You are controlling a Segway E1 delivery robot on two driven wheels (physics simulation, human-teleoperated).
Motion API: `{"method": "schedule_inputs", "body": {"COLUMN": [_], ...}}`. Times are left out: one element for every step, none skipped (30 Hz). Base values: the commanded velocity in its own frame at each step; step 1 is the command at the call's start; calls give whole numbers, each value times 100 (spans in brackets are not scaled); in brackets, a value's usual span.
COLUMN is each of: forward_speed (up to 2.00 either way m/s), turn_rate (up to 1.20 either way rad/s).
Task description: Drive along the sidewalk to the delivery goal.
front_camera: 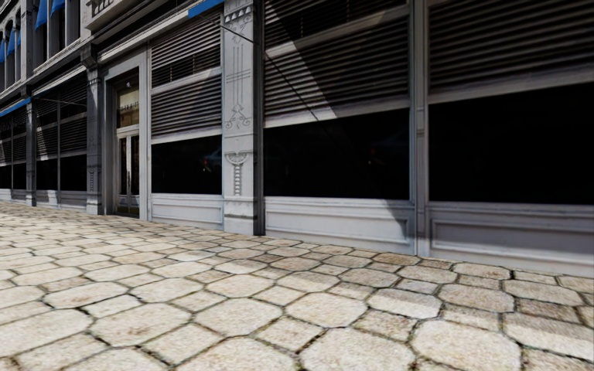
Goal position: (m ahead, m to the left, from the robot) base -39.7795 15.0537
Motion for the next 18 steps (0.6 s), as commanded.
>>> {"method": "schedule_inputs", "body": {"forward_speed": [0, 0, 0, 0, 0, 0, 0, 0, 0, 0, 0, 0, 0, 2, 25, 25, 44, 49], "turn_rate": [0, 0, 0, 0, 0, 0, 0, 0, 0, 0, 0, 0, 1, 8, 15, 15, 21, 25]}}
